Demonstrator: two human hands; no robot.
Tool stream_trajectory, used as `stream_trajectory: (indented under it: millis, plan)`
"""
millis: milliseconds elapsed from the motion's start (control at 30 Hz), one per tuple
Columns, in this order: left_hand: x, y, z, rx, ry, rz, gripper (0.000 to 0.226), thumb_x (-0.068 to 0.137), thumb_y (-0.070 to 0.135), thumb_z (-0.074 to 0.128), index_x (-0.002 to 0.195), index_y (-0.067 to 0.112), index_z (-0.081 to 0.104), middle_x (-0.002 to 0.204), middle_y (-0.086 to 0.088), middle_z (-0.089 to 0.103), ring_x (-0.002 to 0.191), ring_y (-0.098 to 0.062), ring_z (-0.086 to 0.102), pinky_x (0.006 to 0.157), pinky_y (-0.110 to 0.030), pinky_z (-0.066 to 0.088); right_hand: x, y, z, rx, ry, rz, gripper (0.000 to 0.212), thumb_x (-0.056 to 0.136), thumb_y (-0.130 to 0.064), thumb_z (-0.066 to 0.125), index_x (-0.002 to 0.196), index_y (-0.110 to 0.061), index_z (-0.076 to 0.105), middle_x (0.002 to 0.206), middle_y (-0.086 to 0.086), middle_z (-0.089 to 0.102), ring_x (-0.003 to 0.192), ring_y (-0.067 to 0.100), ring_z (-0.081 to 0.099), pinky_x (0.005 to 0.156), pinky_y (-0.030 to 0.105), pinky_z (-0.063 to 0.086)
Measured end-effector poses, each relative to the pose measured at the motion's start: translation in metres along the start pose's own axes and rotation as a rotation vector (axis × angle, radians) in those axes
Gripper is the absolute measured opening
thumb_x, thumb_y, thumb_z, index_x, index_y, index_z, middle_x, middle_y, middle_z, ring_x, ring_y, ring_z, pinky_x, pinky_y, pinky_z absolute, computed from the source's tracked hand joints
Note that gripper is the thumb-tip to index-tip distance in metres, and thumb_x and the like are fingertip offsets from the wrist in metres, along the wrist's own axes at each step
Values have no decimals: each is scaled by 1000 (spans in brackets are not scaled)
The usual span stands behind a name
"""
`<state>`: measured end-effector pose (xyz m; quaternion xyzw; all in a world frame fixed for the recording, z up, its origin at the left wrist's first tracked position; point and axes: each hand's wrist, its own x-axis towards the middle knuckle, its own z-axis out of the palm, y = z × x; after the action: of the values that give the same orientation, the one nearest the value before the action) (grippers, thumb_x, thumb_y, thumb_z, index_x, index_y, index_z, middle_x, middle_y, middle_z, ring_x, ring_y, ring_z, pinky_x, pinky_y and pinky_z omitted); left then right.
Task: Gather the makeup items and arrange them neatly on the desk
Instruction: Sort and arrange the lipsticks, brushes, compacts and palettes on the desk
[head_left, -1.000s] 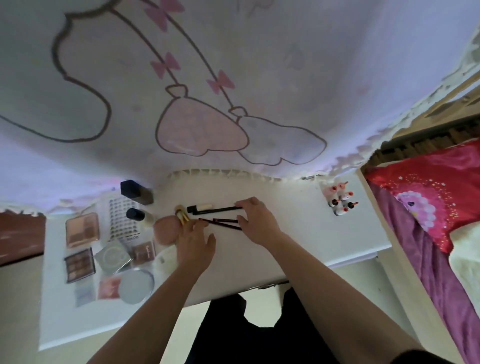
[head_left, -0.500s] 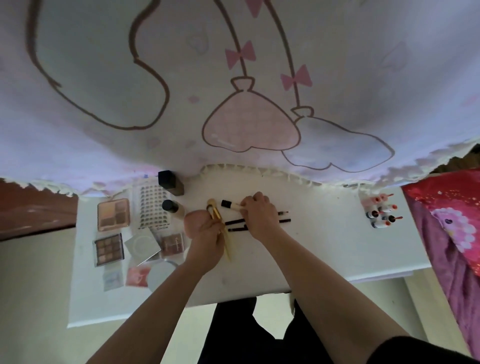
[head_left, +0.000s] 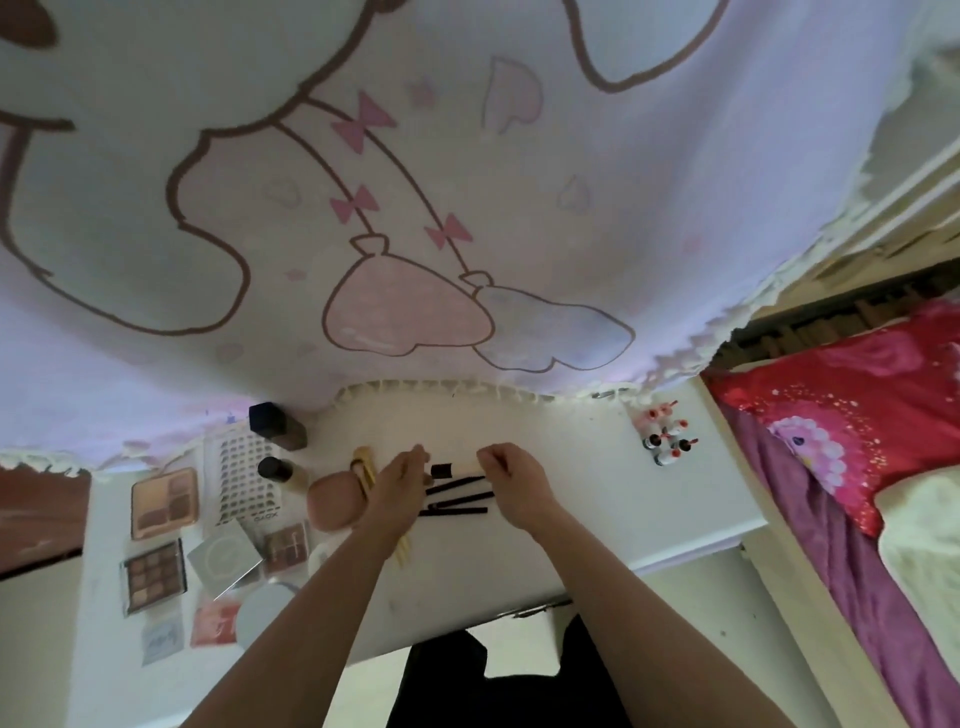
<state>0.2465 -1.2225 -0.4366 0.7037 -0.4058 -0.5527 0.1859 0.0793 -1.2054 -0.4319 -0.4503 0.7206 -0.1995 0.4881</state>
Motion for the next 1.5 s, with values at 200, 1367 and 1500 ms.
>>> stream_trajectory:
  millis: [200,1367,1500]
  plan:
    - [-38,46,29,214,22,273,42,105,40,34,72,15,44,66,-1,45,58,-14,41,54,-26,31,-33,-12,-37,410,39,85,37,102,-44,44,106,-16,68,76,-1,63,71,13,57,65,23,42]
    - [-107,139,91,147,80,575,44,101,27,43,59,14,46,53,4,32,47,-7,27,47,-23,23,-108,-23,-160,817,-55,-74,37,90,-40,70,120,-20,62,109,6,71,84,17,69,78,28,52]
    - [-107,137,91,146,66,591,45,101,28,43,61,8,44,50,9,28,47,-8,26,51,-27,22,-109,-21,-161,705,-47,-52,38,96,-48,57,106,-15,72,82,7,70,66,13,58,64,25,46]
